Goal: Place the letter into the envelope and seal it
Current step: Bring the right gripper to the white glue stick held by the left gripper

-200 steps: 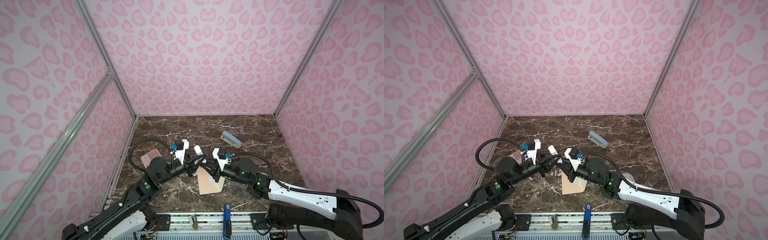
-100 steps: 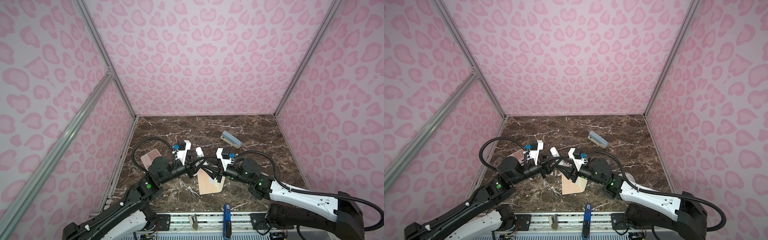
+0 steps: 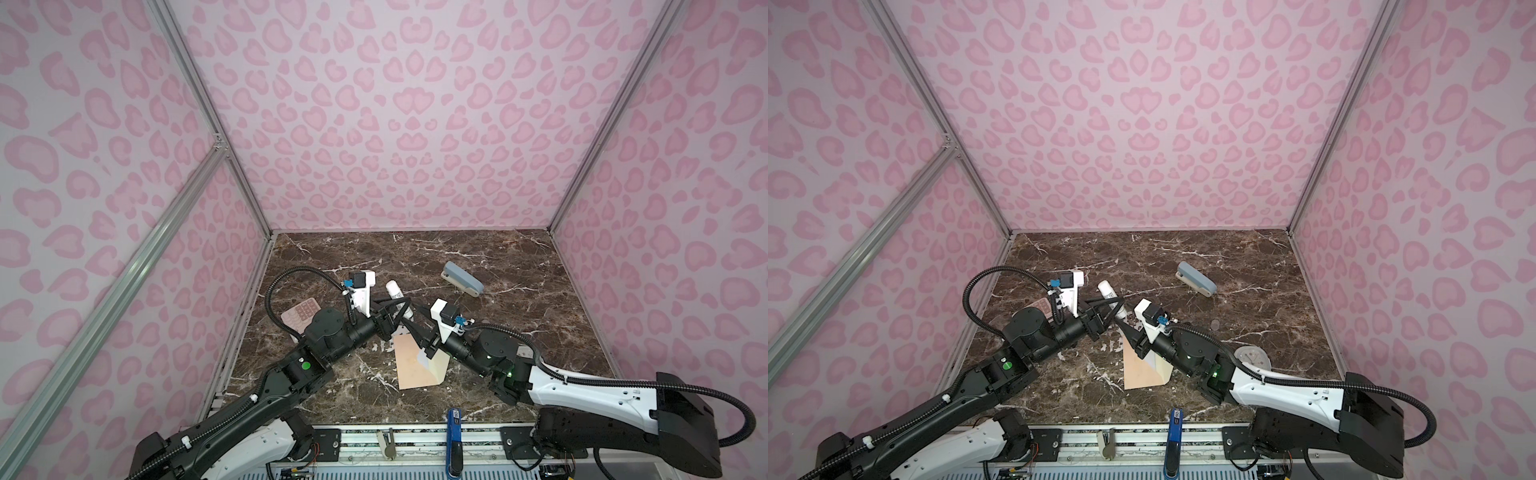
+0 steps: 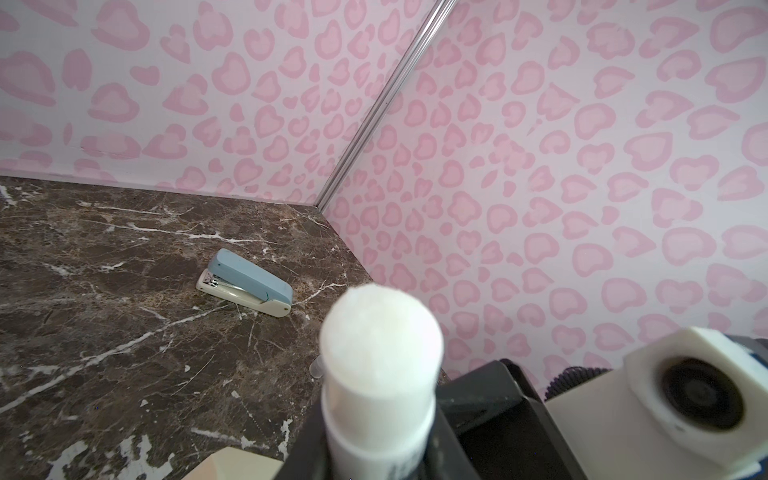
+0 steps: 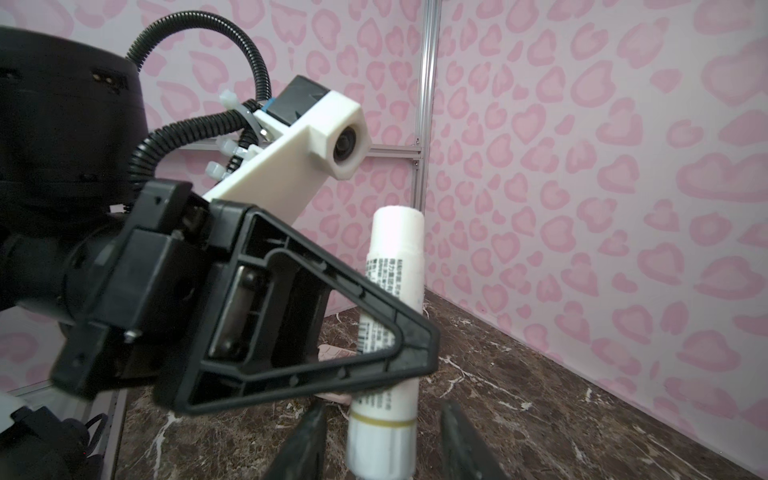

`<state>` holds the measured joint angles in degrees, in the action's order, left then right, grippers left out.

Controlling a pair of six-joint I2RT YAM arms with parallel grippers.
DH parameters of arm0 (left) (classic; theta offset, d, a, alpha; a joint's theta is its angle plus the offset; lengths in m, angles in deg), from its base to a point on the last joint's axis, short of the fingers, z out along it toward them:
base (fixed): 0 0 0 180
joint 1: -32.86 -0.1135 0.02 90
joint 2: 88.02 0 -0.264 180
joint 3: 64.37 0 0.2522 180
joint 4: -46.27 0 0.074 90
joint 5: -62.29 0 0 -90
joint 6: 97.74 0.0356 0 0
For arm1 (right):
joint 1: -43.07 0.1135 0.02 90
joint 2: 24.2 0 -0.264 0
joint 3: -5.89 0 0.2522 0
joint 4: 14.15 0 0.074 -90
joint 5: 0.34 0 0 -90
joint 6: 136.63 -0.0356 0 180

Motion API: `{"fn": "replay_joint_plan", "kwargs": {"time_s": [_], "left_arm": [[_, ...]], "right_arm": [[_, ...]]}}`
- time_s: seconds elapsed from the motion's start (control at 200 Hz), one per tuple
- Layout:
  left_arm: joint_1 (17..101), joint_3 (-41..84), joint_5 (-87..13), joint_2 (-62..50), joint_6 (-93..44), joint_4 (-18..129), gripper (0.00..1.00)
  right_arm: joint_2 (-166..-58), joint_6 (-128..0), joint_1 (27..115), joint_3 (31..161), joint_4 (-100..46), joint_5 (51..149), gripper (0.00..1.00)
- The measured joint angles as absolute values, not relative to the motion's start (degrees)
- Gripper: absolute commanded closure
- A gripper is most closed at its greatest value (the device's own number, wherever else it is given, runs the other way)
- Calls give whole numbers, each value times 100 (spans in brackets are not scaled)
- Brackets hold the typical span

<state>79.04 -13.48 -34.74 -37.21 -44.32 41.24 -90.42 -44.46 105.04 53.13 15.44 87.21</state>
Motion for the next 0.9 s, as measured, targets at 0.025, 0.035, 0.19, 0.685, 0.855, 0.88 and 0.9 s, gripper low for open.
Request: {"fn": "replay_joint_plan", "kwargs": {"time_s": [0.025,0.035,0.19,0.685,0.855,0.88,0.9], "left_arm": [[7904,-1348,-3476,-3702,-4467,4102,96],[7904,-1348,-3476,-3697,-4475,4096,96],[7906,-1348,-3491,-3597,-4606,3919,96],[7904,-1289,-3631,-3549,-4836,3748,46],[7843,-1285,-3528,-3719,-4877,3899,33],[7825,-1285,-3524,-3739,-4880,3914,33],[7814,-1285,-3522,-3752,-4880,3916,33]], "right_arm": [[-9079,-4430,10504,5322,1573,8683,57],[-9094,-4426,10504,5326,1586,8668,57],[-9293,-4369,10504,5372,1767,8579,65],[-9151,-4260,10522,5418,1704,8369,85],[-8878,-4218,10528,5510,1269,8373,85],[-8841,-4194,10530,5512,1186,8373,85],[-8808,-4190,10533,5512,1107,8373,85]]}}
